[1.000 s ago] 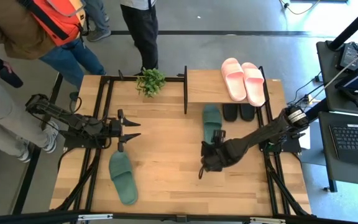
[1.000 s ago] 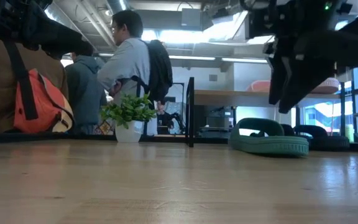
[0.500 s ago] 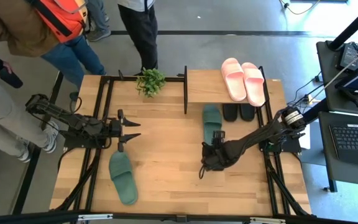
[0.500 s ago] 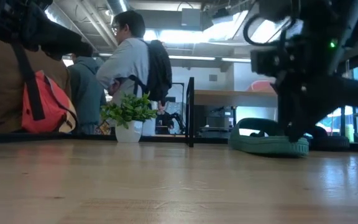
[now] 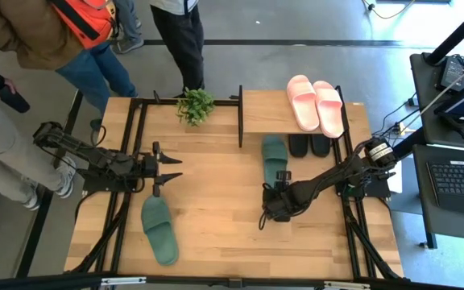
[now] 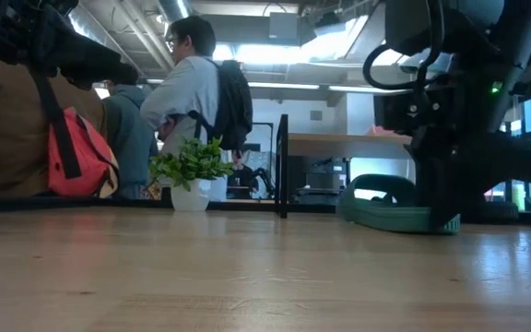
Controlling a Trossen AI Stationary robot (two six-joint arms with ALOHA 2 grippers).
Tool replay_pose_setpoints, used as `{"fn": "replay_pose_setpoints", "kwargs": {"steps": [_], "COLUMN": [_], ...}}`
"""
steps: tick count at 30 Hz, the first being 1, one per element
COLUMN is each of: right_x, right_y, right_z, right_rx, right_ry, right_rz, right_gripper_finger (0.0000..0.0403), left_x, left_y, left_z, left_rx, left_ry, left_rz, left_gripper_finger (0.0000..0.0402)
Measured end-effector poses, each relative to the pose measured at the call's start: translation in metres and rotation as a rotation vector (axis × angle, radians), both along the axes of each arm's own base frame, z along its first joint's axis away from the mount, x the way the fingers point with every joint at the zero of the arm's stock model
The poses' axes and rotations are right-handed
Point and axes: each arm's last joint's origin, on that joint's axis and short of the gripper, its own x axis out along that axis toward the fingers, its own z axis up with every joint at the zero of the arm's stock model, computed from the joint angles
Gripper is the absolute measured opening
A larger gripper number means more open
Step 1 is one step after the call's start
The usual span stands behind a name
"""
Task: Pick and place slides into the shelf
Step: Put the right green slide under the shelf
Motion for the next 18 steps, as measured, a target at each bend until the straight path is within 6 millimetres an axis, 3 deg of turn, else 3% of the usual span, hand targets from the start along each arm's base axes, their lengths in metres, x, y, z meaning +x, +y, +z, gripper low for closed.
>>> {"fn": "replay_pose_setpoints", "kwargs": {"steps": [10,18], "right_x": [0.001,0.004], "right_y": [-0.001,-0.011], "right_z": [0.001,0.002], "right_rx": [-0.044,-0.128], "right_ry": [-0.014,-0.045], "right_rz": [0.014,-0.027], "right_gripper_finger": [0.0027,0.0018], "left_x": [0.000,0.000], "left_y": [0.000,0.000], "left_z": [0.000,0.000], "left_rx": [0.000,0.000], "left_ry": [-0.001,-0.001], "left_rz": [0.000,0.000], "left_gripper_finger": [0.0185,0.0185]}}
